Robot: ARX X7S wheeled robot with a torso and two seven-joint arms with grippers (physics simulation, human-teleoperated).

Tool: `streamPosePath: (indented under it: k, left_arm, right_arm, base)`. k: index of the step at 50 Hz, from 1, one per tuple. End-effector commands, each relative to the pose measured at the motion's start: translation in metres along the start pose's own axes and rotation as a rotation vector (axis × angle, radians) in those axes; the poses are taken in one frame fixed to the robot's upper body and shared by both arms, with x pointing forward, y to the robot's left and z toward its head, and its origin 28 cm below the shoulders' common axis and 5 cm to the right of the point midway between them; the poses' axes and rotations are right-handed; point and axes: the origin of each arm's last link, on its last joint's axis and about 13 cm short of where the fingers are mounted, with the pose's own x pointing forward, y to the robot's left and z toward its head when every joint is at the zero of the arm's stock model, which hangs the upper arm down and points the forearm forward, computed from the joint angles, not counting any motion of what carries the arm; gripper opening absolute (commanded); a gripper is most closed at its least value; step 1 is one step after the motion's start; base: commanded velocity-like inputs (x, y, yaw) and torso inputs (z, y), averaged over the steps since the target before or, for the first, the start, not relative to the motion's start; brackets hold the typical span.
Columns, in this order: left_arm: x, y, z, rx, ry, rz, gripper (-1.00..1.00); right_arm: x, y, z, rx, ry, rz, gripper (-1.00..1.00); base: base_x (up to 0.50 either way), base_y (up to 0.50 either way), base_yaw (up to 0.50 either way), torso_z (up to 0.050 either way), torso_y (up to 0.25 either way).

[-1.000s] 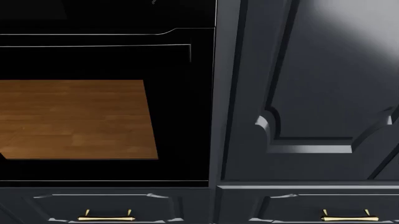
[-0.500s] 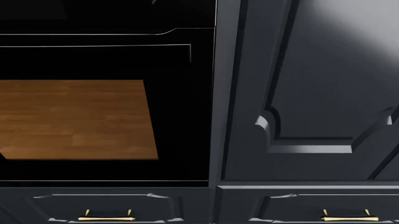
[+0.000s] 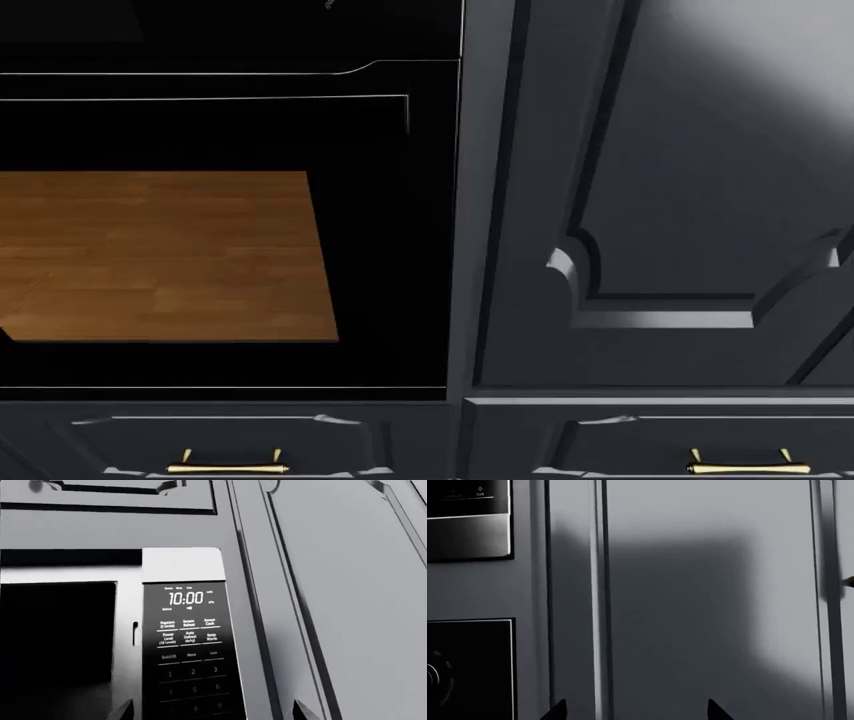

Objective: Open the microwave door

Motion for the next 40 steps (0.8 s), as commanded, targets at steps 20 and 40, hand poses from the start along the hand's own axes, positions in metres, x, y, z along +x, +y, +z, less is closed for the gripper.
streamPosePath:
  k: [20, 40]
  left_arm:
    - [-0.016, 0.036, -0.001, 0.075, 0.168, -0.014, 1.00]
    - [-0.049, 0.065, 0.019, 0.180, 0.067, 0.142, 1.00]
  right_arm:
    - [0.012, 0.002, -0.013, 0.000, 0.039, 0.007, 1.00]
    - [0.017, 0.005, -0.020, 0.004, 0.059, 0.021, 1.00]
  base:
    - [0.00, 0.00, 0.00, 0.000, 0.000]
    - [0.00, 0.00, 0.00, 0.000, 0.000]
